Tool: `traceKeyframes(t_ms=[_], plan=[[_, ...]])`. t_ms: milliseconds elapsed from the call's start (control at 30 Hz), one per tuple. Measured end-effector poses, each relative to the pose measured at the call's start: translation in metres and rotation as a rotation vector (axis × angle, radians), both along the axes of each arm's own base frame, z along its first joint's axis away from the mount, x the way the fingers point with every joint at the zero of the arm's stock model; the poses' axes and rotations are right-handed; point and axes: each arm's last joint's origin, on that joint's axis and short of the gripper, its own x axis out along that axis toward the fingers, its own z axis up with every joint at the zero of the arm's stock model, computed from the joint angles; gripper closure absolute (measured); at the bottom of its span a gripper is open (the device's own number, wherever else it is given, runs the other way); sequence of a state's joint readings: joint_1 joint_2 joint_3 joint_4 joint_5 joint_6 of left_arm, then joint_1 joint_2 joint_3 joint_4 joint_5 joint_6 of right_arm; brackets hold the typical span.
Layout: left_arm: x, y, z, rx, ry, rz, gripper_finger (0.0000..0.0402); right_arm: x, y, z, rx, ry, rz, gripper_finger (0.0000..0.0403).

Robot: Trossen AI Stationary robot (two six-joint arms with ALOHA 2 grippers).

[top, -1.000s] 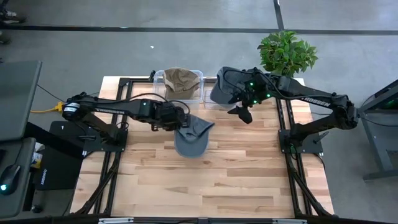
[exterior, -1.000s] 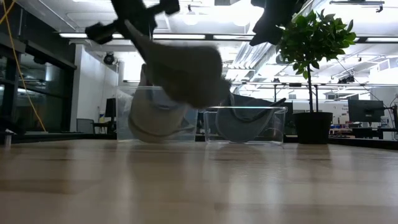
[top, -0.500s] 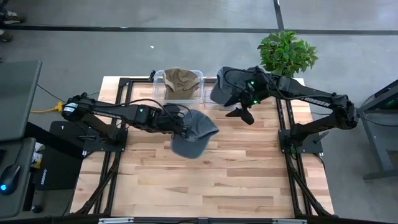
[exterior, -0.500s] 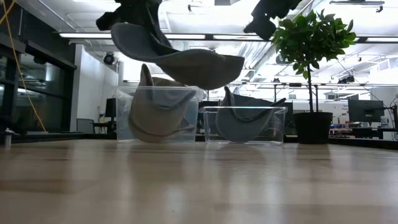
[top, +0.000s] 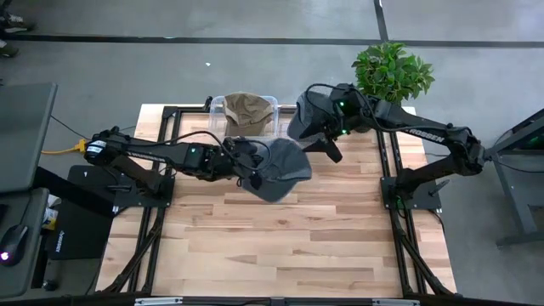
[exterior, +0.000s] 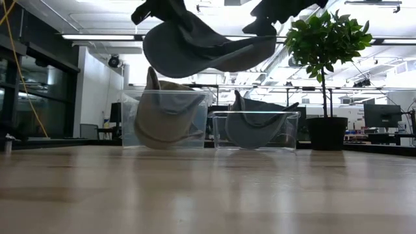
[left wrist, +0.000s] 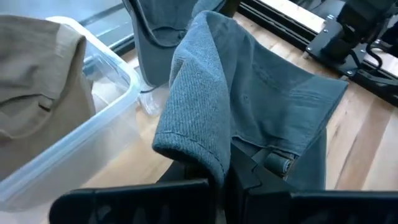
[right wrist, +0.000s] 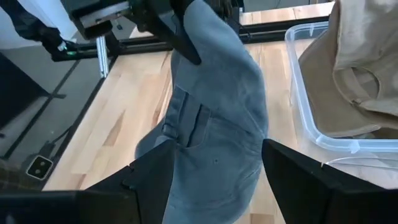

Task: Pick & Place hat
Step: Put the gray cap into the transparent bin

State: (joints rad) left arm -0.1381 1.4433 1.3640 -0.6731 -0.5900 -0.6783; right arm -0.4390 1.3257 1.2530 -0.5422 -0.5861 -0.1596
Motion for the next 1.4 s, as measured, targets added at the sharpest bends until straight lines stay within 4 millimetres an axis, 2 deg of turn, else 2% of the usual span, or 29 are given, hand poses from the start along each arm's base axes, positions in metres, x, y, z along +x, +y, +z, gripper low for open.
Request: traceKeyframes(t_ms=[400, 667, 900, 1200, 1400], plan=[[0.003, 0.001, 0.005, 0.139, 0.005, -0.03, 0.0401, 0.018, -0.02, -0.02, 0.052, 0.008, 0.017, 0.0166], [0.004, 0.001, 0.006, 0.138, -0.004, -0.029, 0.0401, 0.021, -0.025, -0.018, -0.017, 0.016, -0.077, 0.0166], [0.004, 0.001, 0.006, 0.134, -0.012, -0.026, 0.0401, 0.017, -0.028, -0.005, -0.042, 0.005, -0.105, 0.0166], [0.005, 0.001, 0.008, 0.138, -0.029, -0.021, 0.0401, 0.02, -0.028, -0.012, -0.027, 0.035, -0.072, 0.0166], [0.007, 0.001, 0.01, 0.144, -0.056, -0.026, 0.0401, 0.033, -0.031, -0.026, 0.017, 0.046, -0.019, 0.0166]])
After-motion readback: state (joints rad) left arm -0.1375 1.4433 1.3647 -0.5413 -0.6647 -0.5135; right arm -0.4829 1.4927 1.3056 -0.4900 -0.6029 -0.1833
